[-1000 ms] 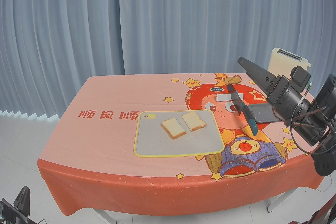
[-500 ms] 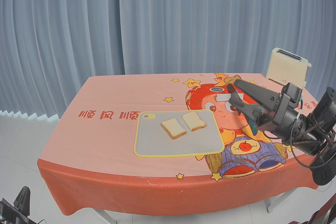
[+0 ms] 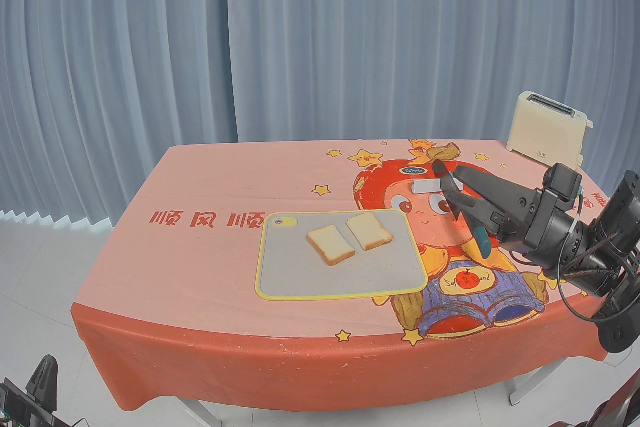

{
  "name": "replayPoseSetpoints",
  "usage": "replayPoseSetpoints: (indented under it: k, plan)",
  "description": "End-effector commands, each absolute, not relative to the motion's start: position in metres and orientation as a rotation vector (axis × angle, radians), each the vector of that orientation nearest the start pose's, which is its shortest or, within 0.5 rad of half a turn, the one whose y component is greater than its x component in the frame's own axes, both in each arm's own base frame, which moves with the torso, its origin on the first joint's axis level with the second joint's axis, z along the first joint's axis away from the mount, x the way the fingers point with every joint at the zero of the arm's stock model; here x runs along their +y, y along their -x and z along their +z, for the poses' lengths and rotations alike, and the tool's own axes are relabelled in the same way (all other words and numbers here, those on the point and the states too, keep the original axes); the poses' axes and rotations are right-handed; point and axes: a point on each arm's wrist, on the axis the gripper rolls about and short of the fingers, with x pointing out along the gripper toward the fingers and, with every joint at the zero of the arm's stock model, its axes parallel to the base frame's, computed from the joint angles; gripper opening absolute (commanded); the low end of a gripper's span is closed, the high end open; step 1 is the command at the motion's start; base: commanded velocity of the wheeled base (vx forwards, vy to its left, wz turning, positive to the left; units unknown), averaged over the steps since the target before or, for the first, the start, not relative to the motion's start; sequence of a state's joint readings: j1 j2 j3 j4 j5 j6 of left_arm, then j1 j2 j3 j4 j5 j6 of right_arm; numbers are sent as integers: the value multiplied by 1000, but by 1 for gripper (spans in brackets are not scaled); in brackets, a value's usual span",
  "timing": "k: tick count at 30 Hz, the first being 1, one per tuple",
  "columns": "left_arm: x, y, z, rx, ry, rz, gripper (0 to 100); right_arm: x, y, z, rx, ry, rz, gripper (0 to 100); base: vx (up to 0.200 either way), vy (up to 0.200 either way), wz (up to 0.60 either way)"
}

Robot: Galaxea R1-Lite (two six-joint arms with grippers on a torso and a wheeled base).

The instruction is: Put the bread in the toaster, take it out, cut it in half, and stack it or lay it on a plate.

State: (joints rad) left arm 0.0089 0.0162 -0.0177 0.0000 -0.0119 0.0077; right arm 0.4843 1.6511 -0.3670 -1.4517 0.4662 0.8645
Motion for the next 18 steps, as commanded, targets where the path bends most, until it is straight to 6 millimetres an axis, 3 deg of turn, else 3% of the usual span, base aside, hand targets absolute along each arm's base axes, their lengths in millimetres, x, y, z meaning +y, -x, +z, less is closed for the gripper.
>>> replayPoseSetpoints:
  k: [1,6,9,18]
  plan:
    - [0,23,76,-2,-8,-3,0,124,-213,167,247,-776,957,100,0,0,0]
    - [0,23,76,0,-8,-3,0,128,-219,154,230,-691,895,100,0,0,0]
    - [0,23,76,-2,-8,-3,0,137,-213,146,230,-625,888,100,0,0,0]
    - [0,23,76,-2,-8,-3,0,152,-207,148,214,-636,871,100,0,0,0]
